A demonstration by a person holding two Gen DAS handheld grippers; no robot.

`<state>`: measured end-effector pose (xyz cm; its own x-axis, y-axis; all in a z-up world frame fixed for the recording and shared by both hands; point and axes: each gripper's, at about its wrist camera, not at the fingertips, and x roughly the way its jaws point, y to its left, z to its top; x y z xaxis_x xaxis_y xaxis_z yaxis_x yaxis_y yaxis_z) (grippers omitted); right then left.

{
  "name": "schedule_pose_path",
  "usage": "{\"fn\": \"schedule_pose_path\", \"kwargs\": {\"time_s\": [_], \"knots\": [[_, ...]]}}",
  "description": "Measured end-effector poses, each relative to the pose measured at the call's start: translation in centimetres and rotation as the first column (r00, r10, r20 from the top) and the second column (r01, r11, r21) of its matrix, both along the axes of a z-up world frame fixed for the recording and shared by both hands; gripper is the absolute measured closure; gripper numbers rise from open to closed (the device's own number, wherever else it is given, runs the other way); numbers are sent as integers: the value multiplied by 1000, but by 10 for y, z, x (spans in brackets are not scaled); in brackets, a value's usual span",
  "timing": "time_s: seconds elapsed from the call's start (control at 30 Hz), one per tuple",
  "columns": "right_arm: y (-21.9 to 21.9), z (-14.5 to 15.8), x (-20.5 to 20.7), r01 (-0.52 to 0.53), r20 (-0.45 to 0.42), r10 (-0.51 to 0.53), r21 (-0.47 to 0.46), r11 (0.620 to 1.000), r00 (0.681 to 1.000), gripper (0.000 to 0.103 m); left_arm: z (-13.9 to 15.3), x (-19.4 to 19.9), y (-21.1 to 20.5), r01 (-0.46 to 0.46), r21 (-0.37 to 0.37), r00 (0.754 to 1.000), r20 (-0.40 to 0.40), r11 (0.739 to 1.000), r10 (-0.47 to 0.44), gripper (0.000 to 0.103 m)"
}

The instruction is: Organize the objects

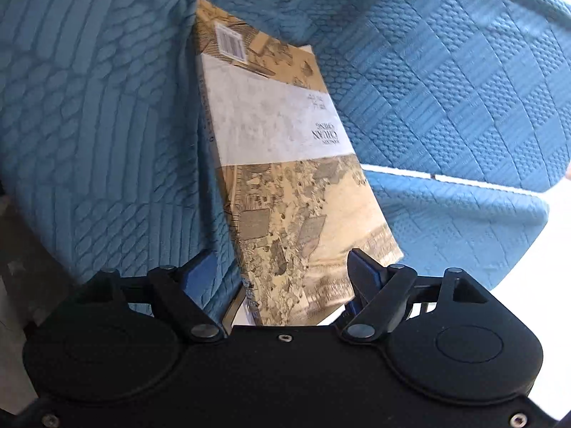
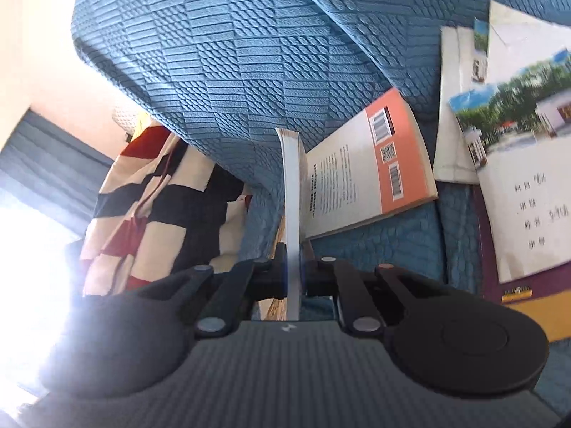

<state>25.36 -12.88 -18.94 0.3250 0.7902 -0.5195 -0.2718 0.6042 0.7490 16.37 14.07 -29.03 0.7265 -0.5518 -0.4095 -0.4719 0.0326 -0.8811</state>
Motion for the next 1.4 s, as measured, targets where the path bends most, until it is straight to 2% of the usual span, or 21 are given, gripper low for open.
{"fn": "schedule_pose_path", "kwargs": {"time_s": [0.07,0.13,0.2,0.23,0.3,0.33,0.5,0.57,0.6,0.67,0.73,0.83,0.9,1.0,1.07,1.13,1.17,1.27,1.33,1.37,1.4], "knots": [[0,0,-2,0,0,0,-3,1000,1000,93,-4,-7,-4,-54,-9,998,-25,998,54,26],[1,2,-6,-2,5,2,-6,1000,1000,93,-11,-14,-11,-128,-75,992,-28,989,126,26],[0,1,-10,-3,5,3,-7,1000,1000,93,-19,-18,-17,-149,-127,989,-37,981,146,26],[-1,0,-12,0,-1,0,-4,1000,1000,93,-22,-19,-19,-154,-126,988,-48,980,149,26],[-4,-3,-17,8,-16,-8,-3,1000,1000,93,-24,-19,-24,-142,-110,989,-50,984,137,28],[-6,-5,-19,12,-26,-12,-3,1000,1000,93,-26,-18,-27,-126,-112,991,-49,986,122,34],[-12,-13,-22,30,-64,-30,2,1000,998,93,-34,-13,-41,-48,-194,999,-12,980,47,50],[-14,-16,-21,41,-78,-41,4,999,996,93,-32,-11,-43,-30,-169,1000,-5,985,30,55],[-14,-17,-20,45,-84,-45,5,999,995,93,-32,-10,-43,-27,-152,1000,-8,988,26,62],[-16,-19,-19,54,-98,-52,17,998,994,93,-34,-10,-40,-35,-166,999,-1,986,36,66],[-19,-20,-18,72,-114,-68,34,997,991,93,-27,-9,-41,-20,-161,1000,15,987,23,79],[-24,-26,-16,105,-154,-94,60,993,984,91,-16,-12,-32,-3,-118,999,48,993,9,90],[-26,-31,-15,120,-181,-105,76,990,978,88,-13,-11,-27,-14,-136,998,67,991,23,94],[-24,-36,-12,120,-208,-101,82,989,973,85,-10,-12,-21,-12,-124,998,62,992,20,95],[-22,-40,-8,112,-217,-92,82,990,972,74,-8,-12,-17,-9,-120,998,56,993,16,95],[-19,-45,-4,120,-217,-100,82,989,971,54,-4,-11,-17,-8,-100,998,54,995,13,96],[-17,-48,-2,122,-224,-100,86,989,969,51,-2,-15,-16,-4,-86,998,55,996,9,96],[-11,-62,3,133,-259,-109,77,988,960,50,4,-19,-10,-1,-54,998,56,999,4,95],[-12,-73,7,171,-308,-136,89,981,942,51,7,-24,-6,-4,-47,998,58,999,7,95],[-15,-78,7,200,-331,-158,97,975,930,52,7,-25,-4,-5,-46,998,57,999,8,95],[-18,-81,7,221,-342,-174,103,970,923,58,8,-26,-2,-8,-47,998,59,999,10,95]]}}
